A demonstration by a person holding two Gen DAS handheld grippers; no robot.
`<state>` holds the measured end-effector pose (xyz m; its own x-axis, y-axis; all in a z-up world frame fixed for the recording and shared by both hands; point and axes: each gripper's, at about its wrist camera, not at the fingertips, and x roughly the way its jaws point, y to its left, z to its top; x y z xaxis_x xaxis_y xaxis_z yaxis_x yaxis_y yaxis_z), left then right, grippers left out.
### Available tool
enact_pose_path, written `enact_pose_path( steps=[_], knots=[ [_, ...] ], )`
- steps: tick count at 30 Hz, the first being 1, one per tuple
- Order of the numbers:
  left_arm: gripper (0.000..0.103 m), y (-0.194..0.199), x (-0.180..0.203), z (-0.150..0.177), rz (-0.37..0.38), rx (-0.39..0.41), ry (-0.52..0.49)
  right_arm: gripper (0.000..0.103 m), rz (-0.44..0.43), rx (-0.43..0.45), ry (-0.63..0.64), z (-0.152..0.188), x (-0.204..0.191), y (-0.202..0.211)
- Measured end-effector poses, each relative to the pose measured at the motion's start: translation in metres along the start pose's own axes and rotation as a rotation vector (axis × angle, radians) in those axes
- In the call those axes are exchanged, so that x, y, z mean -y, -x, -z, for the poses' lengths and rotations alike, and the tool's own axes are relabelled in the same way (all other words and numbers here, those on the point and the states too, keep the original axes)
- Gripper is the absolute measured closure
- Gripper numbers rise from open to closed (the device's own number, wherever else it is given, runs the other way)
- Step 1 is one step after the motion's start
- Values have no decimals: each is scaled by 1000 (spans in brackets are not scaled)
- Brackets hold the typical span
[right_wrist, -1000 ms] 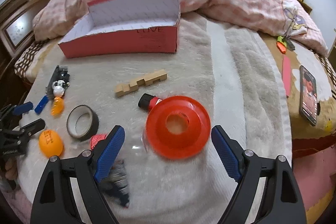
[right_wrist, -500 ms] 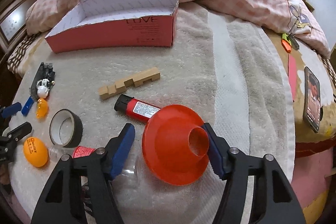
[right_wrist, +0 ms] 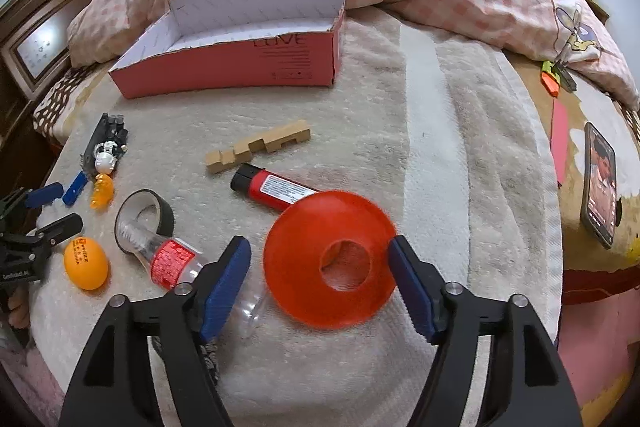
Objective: Organize objects
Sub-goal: 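Grasp the blue plastic piece with the left gripper while the right gripper grasps the red funnel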
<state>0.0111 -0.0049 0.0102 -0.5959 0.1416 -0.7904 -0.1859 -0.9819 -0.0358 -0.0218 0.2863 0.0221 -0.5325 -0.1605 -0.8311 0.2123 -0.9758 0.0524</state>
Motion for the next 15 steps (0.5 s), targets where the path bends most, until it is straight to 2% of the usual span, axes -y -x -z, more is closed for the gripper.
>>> enact_pose_path(
  steps=[15],
  knots=[
    [15,0,0,0,-1,0,-1,29,-17,-25,8,-2,4,-10]
  ],
)
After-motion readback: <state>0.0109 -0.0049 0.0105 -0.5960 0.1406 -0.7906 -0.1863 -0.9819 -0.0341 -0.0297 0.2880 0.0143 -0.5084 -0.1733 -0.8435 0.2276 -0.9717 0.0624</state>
